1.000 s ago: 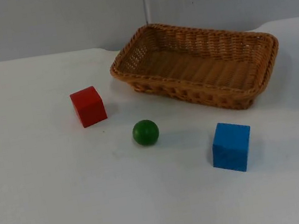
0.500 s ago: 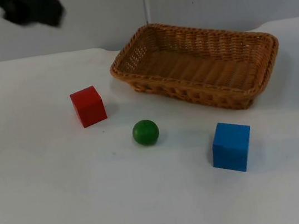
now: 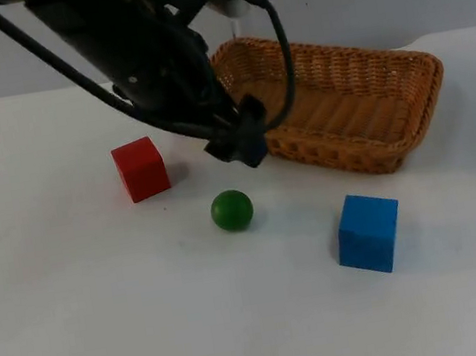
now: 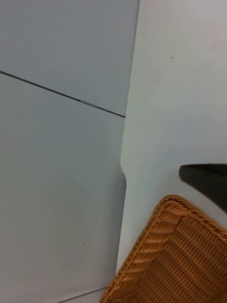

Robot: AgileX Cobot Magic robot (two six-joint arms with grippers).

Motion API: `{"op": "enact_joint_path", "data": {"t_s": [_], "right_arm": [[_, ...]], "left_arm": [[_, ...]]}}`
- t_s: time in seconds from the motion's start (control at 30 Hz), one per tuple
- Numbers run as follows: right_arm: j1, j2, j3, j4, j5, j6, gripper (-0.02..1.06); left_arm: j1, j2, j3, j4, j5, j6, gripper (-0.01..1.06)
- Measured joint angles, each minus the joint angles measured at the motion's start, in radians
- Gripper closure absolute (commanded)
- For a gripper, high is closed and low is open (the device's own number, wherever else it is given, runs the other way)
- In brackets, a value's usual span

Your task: Place all geometric objects except the red cube into the basket.

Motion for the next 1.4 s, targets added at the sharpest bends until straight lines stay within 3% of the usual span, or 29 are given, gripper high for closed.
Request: {"op": "enact_joint_path", "data": {"t_s": [0.43, 0.8, 1.17, 1.27, 1.37, 1.4], "right_arm": [[0.0, 0.0, 0.0, 0.0, 0.004, -0.013, 0.0], [0.0, 0.0, 0.0, 0.0, 0.004, -0.041, 0.0], [0.0, 0.0, 0.0, 0.0, 0.004, -0.047, 0.0], [0.0, 0.0, 0.0, -0.011, 0.004, -0.049, 0.0], [0.0, 0.0, 0.0, -0.021, 0.004, -0.049, 0.0], [0.0, 0.0, 0.0, -0.023, 0.004, -0.049, 0.0]], "left_arm": [[0.0, 0.146, -0.011, -0.069, 0.019, 0.07, 0.02], [0.0, 0.18, -0.013, -0.07, -0.097, 0.096, 0.02], [0.0, 0.236, -0.021, -0.07, -0.102, 0.1, 0.02], [0.0, 0.242, -0.021, -0.07, -0.098, 0.1, 0.11], [0.0, 0.25, -0.021, -0.07, -0.095, 0.1, 0.45], [0.0, 0.254, -0.021, -0.07, -0.093, 0.1, 0.45]]}}
